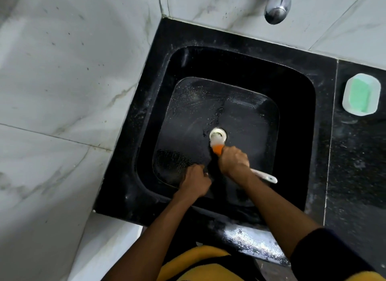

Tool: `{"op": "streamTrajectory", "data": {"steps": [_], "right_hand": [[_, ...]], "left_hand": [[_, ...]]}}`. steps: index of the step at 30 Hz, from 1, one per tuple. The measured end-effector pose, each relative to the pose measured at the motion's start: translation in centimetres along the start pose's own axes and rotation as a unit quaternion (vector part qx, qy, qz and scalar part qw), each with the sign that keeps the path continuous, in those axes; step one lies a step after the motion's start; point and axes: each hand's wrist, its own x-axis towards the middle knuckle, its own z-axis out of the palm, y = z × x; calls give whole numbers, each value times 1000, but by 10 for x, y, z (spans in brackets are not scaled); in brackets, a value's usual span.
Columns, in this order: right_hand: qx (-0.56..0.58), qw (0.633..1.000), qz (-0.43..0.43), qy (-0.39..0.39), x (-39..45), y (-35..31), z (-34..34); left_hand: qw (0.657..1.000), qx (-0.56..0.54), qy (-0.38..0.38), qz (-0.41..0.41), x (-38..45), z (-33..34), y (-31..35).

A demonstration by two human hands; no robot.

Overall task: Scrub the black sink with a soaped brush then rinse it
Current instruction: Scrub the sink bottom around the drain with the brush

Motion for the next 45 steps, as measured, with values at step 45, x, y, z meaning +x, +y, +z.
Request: {"op": "streamTrajectory", "data": {"steps": [45], "right_hand": [[686,723,81,21,-6,-24,-18]], "left_hand": [[987,-116,39,-105,-19,-35,50]]}}
